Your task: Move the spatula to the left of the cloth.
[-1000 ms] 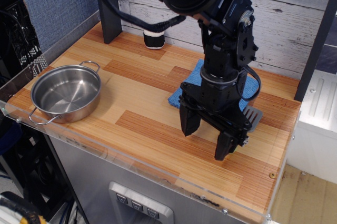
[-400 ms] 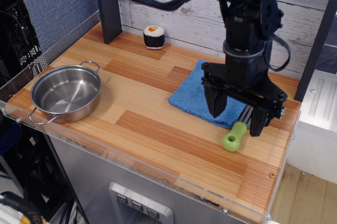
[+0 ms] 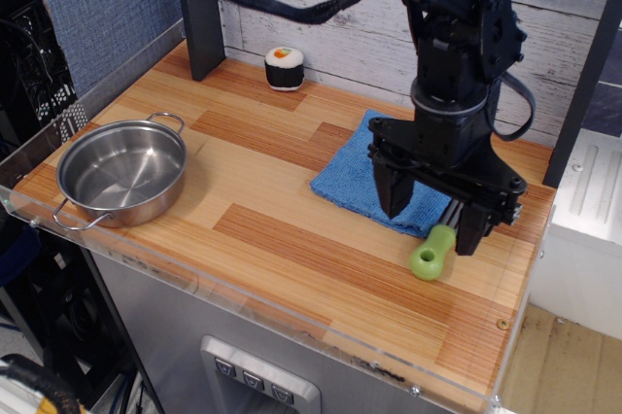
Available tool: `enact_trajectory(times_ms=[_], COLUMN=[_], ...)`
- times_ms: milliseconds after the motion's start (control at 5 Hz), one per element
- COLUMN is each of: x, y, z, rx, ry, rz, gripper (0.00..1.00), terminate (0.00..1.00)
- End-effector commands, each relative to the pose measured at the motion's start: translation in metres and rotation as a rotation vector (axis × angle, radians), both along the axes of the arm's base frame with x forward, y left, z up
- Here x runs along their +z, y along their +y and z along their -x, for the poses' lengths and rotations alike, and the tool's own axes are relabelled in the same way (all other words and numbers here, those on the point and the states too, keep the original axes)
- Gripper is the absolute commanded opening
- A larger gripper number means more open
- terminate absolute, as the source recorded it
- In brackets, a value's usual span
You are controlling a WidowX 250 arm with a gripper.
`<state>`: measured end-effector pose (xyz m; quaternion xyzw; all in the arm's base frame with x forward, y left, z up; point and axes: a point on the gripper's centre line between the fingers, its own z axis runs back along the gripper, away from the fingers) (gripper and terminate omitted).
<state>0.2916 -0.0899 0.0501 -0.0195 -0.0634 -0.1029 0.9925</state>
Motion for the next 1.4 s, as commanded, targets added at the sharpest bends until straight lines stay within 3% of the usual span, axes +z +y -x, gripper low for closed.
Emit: enact_trajectory(times_ms=[0,400,600,1000,1200], x=[-0.030,-0.053,-0.054,-0.051,-0.021], y=[0.014,0.022,0.022,0.023,0.027], z=[0.010,0.020,0.020,0.018,0.015], rx=[-0.012,-0.015,-0.011,0.007,0.001], ry=[0.029,0.074,0.061,0.049,0.020], rz=[-0.081,-0.122,-0.125,-0.115,-0.081], gripper=[1.00,1.00,0.00,0.00,0.00], terminate=[0.00,0.00,0.00,0.00,0.00])
